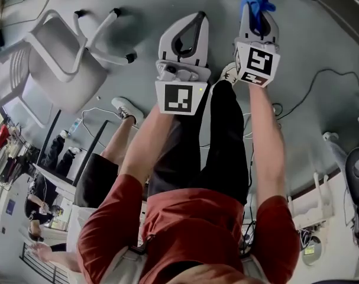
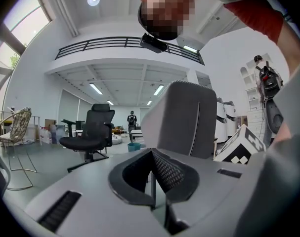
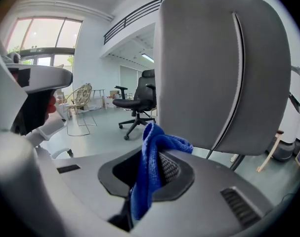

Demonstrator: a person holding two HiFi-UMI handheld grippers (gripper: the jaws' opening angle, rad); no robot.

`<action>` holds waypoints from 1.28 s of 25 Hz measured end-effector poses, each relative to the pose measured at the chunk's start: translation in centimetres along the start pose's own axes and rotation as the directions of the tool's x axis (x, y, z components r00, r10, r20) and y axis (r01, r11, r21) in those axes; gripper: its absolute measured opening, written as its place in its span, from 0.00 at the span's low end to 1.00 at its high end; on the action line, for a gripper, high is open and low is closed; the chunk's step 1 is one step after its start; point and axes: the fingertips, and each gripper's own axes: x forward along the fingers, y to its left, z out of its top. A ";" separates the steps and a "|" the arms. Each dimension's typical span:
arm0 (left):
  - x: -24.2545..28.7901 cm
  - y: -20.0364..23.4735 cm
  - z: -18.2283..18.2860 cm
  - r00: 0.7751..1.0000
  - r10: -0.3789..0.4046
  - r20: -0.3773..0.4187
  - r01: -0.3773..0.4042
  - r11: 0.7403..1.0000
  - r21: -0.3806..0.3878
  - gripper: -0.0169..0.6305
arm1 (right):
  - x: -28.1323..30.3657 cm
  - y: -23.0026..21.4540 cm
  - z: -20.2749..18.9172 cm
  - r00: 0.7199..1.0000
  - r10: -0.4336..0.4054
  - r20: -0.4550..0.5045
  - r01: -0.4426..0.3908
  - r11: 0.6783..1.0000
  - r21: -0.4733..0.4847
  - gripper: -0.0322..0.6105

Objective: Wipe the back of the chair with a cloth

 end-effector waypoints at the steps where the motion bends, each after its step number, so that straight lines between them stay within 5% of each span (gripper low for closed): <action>1: 0.0 0.1 -0.1 1.000 0.003 -0.004 -0.003 1.000 -0.003 0.05 | 0.7 -0.3 0.0 1.000 -0.005 0.002 0.005 1.000 0.000 0.13; 10: 0.1 0.4 0.2 1.000 -0.006 -0.016 0.005 1.000 -0.018 0.05 | 8.7 -3.6 2.2 0.999 -0.034 -0.019 0.034 0.999 -0.015 0.13; 19: 1.2 -0.2 0.2 1.000 -0.010 -0.030 0.009 0.999 -0.031 0.05 | 10.8 -5.1 2.6 0.993 -0.025 -0.112 0.025 1.000 -0.004 0.13; 32: -0.2 -1.8 2.9 0.999 -0.027 -0.023 0.026 0.999 -0.027 0.05 | 3.9 -3.5 10.3 1.000 -0.016 0.005 0.017 0.997 -0.076 0.13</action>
